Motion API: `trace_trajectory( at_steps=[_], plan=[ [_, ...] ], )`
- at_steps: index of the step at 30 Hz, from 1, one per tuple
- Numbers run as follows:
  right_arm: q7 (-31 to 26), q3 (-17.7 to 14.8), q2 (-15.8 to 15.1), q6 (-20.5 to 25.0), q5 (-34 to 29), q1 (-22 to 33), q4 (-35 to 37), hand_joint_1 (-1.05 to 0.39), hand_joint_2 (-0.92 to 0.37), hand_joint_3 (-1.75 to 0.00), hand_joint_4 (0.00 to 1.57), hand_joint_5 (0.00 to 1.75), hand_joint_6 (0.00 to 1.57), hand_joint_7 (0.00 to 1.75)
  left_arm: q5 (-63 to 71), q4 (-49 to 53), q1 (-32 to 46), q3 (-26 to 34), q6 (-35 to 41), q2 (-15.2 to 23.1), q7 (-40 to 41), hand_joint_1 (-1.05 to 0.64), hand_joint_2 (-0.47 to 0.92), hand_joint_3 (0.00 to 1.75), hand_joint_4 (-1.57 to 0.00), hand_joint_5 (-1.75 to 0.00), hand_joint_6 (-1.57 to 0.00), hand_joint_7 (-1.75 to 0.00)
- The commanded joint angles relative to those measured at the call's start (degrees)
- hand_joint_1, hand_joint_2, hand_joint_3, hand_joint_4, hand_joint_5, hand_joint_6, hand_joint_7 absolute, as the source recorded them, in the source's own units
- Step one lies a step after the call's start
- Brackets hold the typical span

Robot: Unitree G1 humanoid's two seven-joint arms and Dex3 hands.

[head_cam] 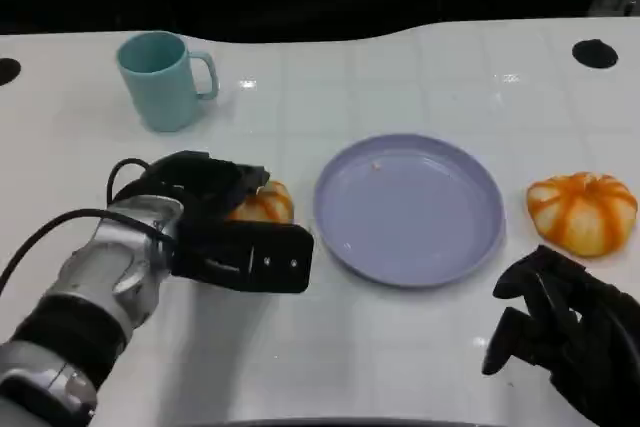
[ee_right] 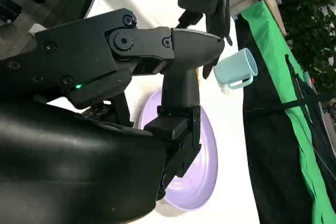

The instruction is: Grasp the bread from the table and place it into the plate.

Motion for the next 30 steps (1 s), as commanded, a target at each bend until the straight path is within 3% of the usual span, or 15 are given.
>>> trace_trajectory(
  at_steps=[1, 8, 13, 14, 17, 18, 19, 20, 21, 22, 23, 24, 26, 30],
  plan=[
    [0.10, -0.74, -0.50, -0.50, 0.48, 0.42, -0.04, -0.45, -0.92, -0.39, 0.65, 1.75, 0.52, 1.59, -0.99, 7.05, -3.30, -0.46, -1.54, -0.84, 3.13, -0.45, 0.84, 0.00, -0.09, -0.17, -0.24, -0.01],
    [-0.10, -0.46, -0.98, 0.04, -0.17, 0.33, -0.59, -0.45, -0.92, -0.39, 0.64, 1.75, 0.51, 1.58, -3.05, 17.57, -5.98, -0.14, -5.21, -2.86, 7.91, -0.29, 0.88, 0.01, -0.25, -0.15, -0.32, -0.02],
    [0.01, -0.65, -0.88, 0.02, 0.14, 0.21, -0.37, -0.45, -0.92, -0.40, 0.63, 1.75, 0.50, 1.60, -5.20, 22.32, -6.66, 0.83, -7.63, -3.85, 11.85, -0.17, 0.92, 0.13, -0.53, -0.16, -0.48, -0.05],
    [-0.08, -0.64, -0.86, 0.06, 0.10, 0.18, -0.36, -0.46, -0.92, -0.39, 0.64, 1.75, 0.51, 1.60, -5.61, 23.26, -6.81, 0.94, -7.97, -4.08, 12.73, -0.18, 0.92, 0.17, -0.69, -0.23, -0.61, -0.09],
    [-0.19, -0.60, -0.85, 0.06, -0.01, 0.15, -0.35, -0.46, -0.92, -0.39, 0.64, 1.75, 0.51, 1.60, -5.80, 25.00, -7.12, 0.71, -9.16, -4.37, 15.43, -0.19, 0.92, 0.19, -0.79, -0.27, -0.70, -0.11],
    [-0.19, -0.58, -0.85, 0.03, -0.04, 0.15, -0.35, -0.45, -0.92, -0.39, 0.64, 1.75, 0.50, 1.60, -5.61, 25.43, -7.15, 0.50, -9.76, -4.39, 16.76, -0.21, 0.92, 0.17, -0.87, -0.69, -0.96, -0.13],
    [-0.14, -0.55, -0.79, -0.19, -0.08, 0.17, -0.23, -0.45, -0.92, -0.40, 0.63, 1.75, 0.50, 1.60, -5.37, 25.78, -6.95, 0.34, -10.68, -4.35, 19.18, -0.22, 0.92, 0.17, -0.86, -0.91, -1.05, -0.12],
    [-0.09, -0.53, -0.74, -0.35, -0.11, 0.18, -0.14, -0.44, -0.92, -0.40, 0.63, 1.75, 0.50, 1.60, -5.23, 26.09, -6.83, 0.21, -11.35, -4.33, 20.89, -0.23, 0.92, 0.17, -0.82, -1.30, -1.07, -0.45],
    [-0.15, -0.51, -0.63, -0.40, -0.09, 0.21, -0.13, -0.44, -0.92, -0.40, 0.64, 1.75, 0.50, 1.60, -5.22, 26.41, -6.74, 0.19, -11.66, -4.38, 22.21, -0.24, 0.92, 0.21, -0.81, -1.56, -0.88, -1.05],
    [-0.27, -0.45, -0.55, -0.34, -0.12, 0.23, -0.21, -0.44, -0.92, -0.40, 0.64, 1.75, 0.50, 1.60, -5.25, 26.69, -6.60, 0.21, -12.10, -4.41, 23.77, -0.25, 0.92, 0.27, -0.82, -1.65, -0.77, -1.38],
    [-0.31, -0.41, -0.54, -0.28, -0.13, 0.22, -0.29, -0.45, -0.92, -0.39, 0.64, 1.75, 0.50, 1.61, -5.38, 26.93, -6.57, 0.26, -12.28, -4.48, 24.69, -0.26, 0.92, 0.32, -0.84, -1.70, -0.70, -1.56],
    [-0.21, -0.40, -0.57, -0.37, -0.11, 0.18, -0.18, -0.45, -0.92, -0.38, 0.64, 1.75, 0.50, 1.61, -5.46, 27.05, -6.57, 0.28, -12.27, -4.57, 25.71, -0.27, 0.92, 0.37, -0.84, -1.73, -0.65, -1.67],
    [-0.20, -0.55, -0.51, -0.20, 0.17, 0.05, -0.05, -0.45, -0.92, -0.38, 0.64, 1.75, 0.50, 1.61, -6.11, 27.00, -6.69, 0.82, -11.97, -4.78, 26.78, -0.25, 0.92, 0.38, -0.84, -1.74, -0.62, -1.73],
    [0.18, -0.77, -0.53, -0.62, 0.39, 0.08, 0.36, -0.44, -0.92, -0.39, 0.66, 1.75, 0.51, 1.61, -8.49, 26.37, -6.98, 2.84, -11.22, -5.23, 27.52, -0.22, 0.92, 0.32, -0.84, -1.75, -0.59, -1.66]
  ],
)
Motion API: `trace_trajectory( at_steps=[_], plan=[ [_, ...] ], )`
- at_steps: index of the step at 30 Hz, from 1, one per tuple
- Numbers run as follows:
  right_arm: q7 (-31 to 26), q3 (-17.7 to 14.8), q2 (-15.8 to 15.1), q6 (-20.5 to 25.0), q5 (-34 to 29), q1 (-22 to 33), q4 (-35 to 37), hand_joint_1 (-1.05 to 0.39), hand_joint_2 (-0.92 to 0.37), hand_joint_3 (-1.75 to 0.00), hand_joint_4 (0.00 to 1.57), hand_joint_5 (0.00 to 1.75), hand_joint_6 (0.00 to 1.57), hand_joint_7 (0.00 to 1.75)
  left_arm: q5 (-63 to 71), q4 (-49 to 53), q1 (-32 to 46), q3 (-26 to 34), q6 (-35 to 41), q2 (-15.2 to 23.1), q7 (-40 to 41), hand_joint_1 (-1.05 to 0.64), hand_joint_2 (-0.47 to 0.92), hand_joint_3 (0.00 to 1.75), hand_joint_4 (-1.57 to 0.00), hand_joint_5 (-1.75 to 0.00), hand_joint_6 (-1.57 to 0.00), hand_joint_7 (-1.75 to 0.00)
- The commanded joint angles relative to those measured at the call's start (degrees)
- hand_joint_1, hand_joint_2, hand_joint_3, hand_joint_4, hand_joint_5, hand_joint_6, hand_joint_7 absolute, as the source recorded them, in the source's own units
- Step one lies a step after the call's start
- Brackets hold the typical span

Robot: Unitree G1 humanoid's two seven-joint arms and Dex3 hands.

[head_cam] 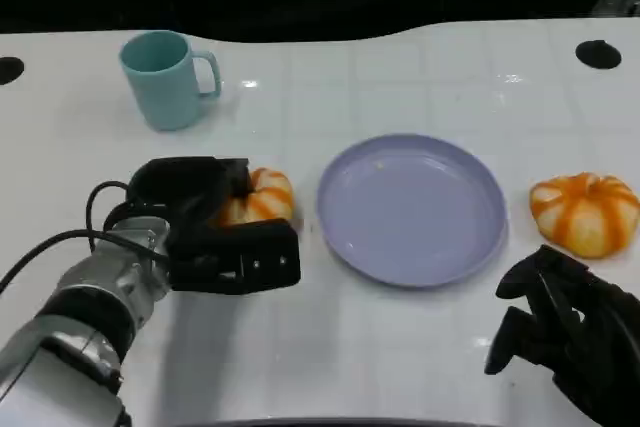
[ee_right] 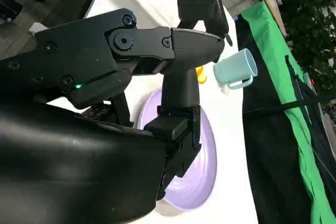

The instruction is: Grasp the bread from the table and place it into the plate.

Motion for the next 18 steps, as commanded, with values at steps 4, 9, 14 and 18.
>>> trace_trajectory(
  at_steps=[4, 9, 14, 18],
  plan=[
    [0.01, -0.56, -0.45, -0.41, 0.36, 0.20, 0.18, -0.43, -0.92, -0.40, 0.66, 1.75, 0.51, 1.60, -4.37, -0.76, -0.54, 3.61, 0.13, -0.35, 1.57, -0.18, 0.91, 0.32, -0.85, -1.75, -0.58, -1.74],
    [0.28, -0.53, -0.51, -0.66, 0.38, 0.47, 0.03, -0.43, -0.92, -0.40, 0.66, 1.75, 0.51, 1.59, -6.90, -2.17, -0.95, 5.74, 0.60, -1.11, 1.27, -0.16, 0.91, 0.35, -0.87, -1.75, -0.61, -1.73],
    [-0.12, -0.13, -0.43, -0.47, -0.10, 0.43, -0.22, -0.44, -0.92, -0.41, 0.64, 1.75, 0.51, 1.59, -10.81, -5.60, -2.29, 9.11, 1.80, -2.67, 0.04, -0.12, 0.77, 0.61, -0.89, -1.75, -0.62, -1.72],
    [-0.24, 0.07, -0.24, -0.50, -0.13, 0.47, -0.48, -0.44, -0.92, -0.41, 0.64, 1.75, 0.51, 1.59, -10.54, -7.62, -3.68, 8.94, 1.91, -2.94, -1.12, -0.18, 0.74, 0.65, -0.90, -1.75, -0.62, -1.73]
  ],
)
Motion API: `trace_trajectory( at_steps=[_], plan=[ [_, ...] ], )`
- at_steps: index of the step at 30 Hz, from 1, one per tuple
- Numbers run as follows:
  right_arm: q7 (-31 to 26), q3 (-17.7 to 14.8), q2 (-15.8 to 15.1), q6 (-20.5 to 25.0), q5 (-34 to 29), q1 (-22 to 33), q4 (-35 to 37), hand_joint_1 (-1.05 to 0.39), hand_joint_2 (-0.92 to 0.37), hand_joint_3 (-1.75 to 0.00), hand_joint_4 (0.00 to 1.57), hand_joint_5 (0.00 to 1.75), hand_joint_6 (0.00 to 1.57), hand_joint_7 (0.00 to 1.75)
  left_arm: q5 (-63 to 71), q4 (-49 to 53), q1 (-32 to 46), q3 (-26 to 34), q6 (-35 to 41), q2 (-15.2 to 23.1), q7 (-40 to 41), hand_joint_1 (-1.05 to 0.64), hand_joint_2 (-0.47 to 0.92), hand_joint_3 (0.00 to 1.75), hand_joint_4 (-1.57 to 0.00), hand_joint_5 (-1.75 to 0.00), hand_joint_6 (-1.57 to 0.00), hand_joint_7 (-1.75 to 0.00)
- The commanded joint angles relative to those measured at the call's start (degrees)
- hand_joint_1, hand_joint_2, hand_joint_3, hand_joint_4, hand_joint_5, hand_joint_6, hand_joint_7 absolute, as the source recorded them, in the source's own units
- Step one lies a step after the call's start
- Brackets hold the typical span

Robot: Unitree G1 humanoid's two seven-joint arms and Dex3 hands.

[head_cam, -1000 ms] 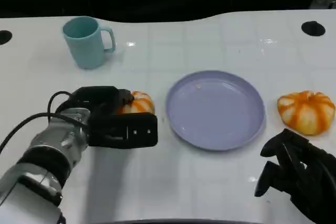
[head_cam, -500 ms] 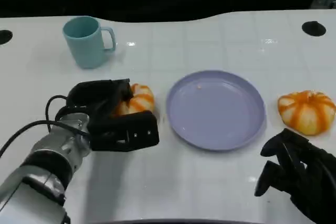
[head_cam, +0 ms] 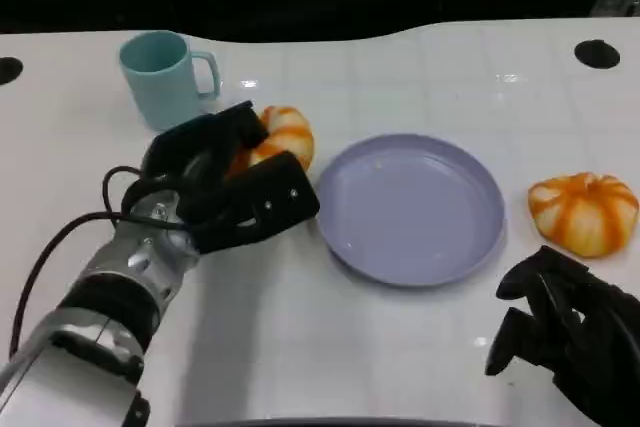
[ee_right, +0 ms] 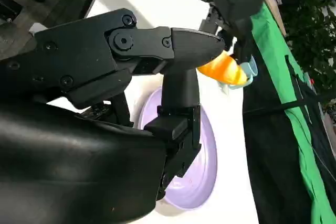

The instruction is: Grasp the bread from the table and place it into the plate.

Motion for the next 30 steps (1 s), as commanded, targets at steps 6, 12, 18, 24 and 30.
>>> trace_trajectory(
  at_steps=[6, 12, 18, 24, 30],
  plan=[
    [-0.29, -0.20, -0.11, -0.23, 0.59, 0.36, -0.53, -0.44, -0.92, -0.41, 0.64, 1.75, 0.50, 1.59, 0.93, -4.83, -6.07, -1.40, 1.63, -1.32, -3.57, -0.26, 0.83, 0.47, -0.84, -1.75, -0.73, -1.24],
    [-0.50, -0.04, -0.41, 0.30, 0.48, 0.59, -1.32, -0.44, -0.92, -0.40, 0.64, 1.75, 0.50, 1.60, 2.21, -5.60, -9.06, -4.03, 1.59, -3.75, -7.06, -0.23, 0.79, 0.49, -0.85, -1.75, -0.78, -1.25],
    [-0.99, -0.05, -0.29, 0.81, 0.61, 0.74, -1.69, -0.44, -0.92, -0.40, 0.64, 1.75, 0.51, 1.60, 3.92, -5.14, -9.99, -5.95, 1.20, -5.00, -6.66, -0.25, 0.79, 0.46, -0.86, -1.75, -0.73, -1.33],
    [-0.53, 0.00, -0.15, 0.22, 0.88, 0.92, -1.47, -0.43, -0.92, -0.41, 0.62, 1.75, 0.49, 1.60, 3.92, -2.45, -11.77, -7.34, 1.91, -8.58, -9.59, -0.32, 0.89, 0.32, -0.85, -1.75, -0.81, -1.13],
    [-0.31, 0.26, -0.33, 0.09, 0.68, 1.00, -1.46, -0.44, -0.92, -0.41, 0.62, 1.75, 0.49, 1.59, 4.25, 0.34, -12.55, -8.13, 3.30, -10.60, -10.87, -0.35, 0.92, 0.36, -0.79, -1.43, -0.89, -0.32]
  ],
)
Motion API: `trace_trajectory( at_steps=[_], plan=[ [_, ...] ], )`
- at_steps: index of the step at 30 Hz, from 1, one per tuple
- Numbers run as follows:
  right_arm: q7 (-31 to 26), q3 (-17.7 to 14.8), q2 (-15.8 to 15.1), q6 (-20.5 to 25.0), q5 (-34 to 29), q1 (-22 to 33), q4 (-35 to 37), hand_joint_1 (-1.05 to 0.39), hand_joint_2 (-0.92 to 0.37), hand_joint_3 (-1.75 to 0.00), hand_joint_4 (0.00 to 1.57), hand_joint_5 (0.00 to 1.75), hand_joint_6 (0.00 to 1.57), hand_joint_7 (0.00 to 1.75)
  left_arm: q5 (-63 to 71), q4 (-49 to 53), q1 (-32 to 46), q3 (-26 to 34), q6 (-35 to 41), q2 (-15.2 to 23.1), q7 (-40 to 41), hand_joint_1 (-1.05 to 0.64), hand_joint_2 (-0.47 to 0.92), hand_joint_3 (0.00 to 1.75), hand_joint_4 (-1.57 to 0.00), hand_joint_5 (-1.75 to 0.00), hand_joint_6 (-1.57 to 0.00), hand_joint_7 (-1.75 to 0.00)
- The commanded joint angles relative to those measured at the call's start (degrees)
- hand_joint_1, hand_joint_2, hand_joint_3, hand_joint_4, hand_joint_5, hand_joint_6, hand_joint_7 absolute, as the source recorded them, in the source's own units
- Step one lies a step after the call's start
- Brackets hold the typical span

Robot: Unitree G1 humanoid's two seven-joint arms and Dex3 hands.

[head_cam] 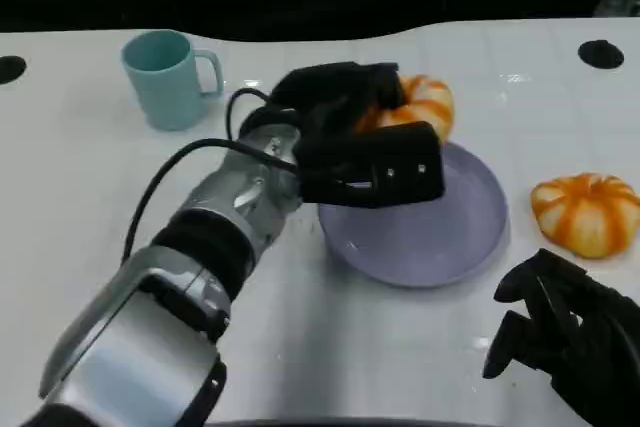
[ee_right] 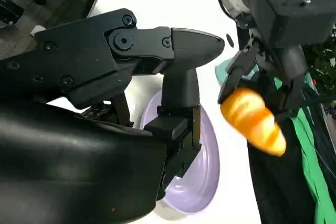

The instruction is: Grasp the bread from the table and place it into the plate.

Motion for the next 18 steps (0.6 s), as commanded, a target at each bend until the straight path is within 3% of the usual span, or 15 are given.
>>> trace_trajectory(
  at_steps=[1, 3, 5, 6, 8, 9, 10, 13, 18],
  plan=[
    [0.29, -0.07, -0.58, -0.31, 0.44, 0.39, -0.76, -0.45, -0.92, -0.41, 0.62, 1.75, 0.49, 1.59, 0.59, 2.44, -2.11, -0.72, 1.36, -0.92, -0.82, -0.34, 0.92, 0.36, -0.79, -1.42, -0.88, -0.29],
    [0.20, -0.02, -0.53, -0.23, 0.42, 0.45, -0.83, -0.45, -0.92, -0.41, 0.62, 1.75, 0.49, 1.59, 0.79, 2.88, -2.23, -0.99, 1.19, -1.17, -0.54, -0.33, 0.92, 0.36, -0.80, -1.41, -0.88, -0.26],
    [0.18, 0.06, -0.48, -0.16, 0.44, 0.52, -0.93, -0.44, -0.92, -0.41, 0.62, 1.75, 0.48, 1.59, 0.66, 3.32, -2.34, -1.05, 0.73, -1.50, -0.57, -0.35, 0.92, 0.34, -0.67, -1.37, -0.84, -0.20],
    [0.15, 0.09, -0.41, -0.17, 0.48, 0.56, -0.96, -0.44, -0.92, -0.41, 0.62, 1.75, 0.48, 1.59, 0.70, 3.60, -2.47, -1.19, 0.85, -1.70, -0.67, -0.36, 0.92, 0.34, -0.59, -1.26, -0.83, -0.18],
    [0.12, 0.13, -0.31, -0.20, 0.57, 0.67, -1.05, -0.44, -0.92, -0.41, 0.63, 1.75, 0.48, 1.60, 0.77, 4.14, -2.79, -1.33, 1.68, -2.10, -1.32, -0.36, 0.92, 0.34, -0.61, -1.13, -0.83, -0.15],
    [0.05, 0.24, -0.37, -0.23, 0.42, 0.74, -1.16, -0.44, -0.92, -0.41, 0.63, 1.75, 0.48, 1.60, 0.88, 4.45, -2.94, -1.41, 2.13, -2.31, -1.64, -0.36, 0.92, 0.32, -0.64, -1.26, -0.84, -0.14],
    [-0.09, 0.32, -0.39, -0.13, 0.33, 0.80, -1.34, -0.44, -0.92, -0.41, 0.63, 1.75, 0.48, 1.60, 1.18, 4.73, -3.03, -1.64, 2.41, -2.43, -1.86, -0.38, 0.92, 0.33, -0.60, -1.25, -0.86, -0.14],
    [-0.23, 0.36, -0.24, -0.08, 0.50, 0.92, -1.49, -0.45, -0.92, -0.41, 0.62, 1.75, 0.48, 1.60, 1.95, 5.28, -3.24, -2.28, 3.40, -2.72, -2.42, -0.38, 0.92, 0.37, -0.55, -0.97, -0.84, -0.08],
    [-0.08, 0.36, -0.12, -0.40, 0.59, 0.95, -1.34, -0.45, -0.92, -0.40, 0.63, 1.75, 0.48, 1.60, 2.20, 5.49, -3.56, -2.92, 4.35, -2.98, -3.12, -0.37, 0.92, 0.37, -0.58, -0.93, -0.83, -0.07]
  ],
)
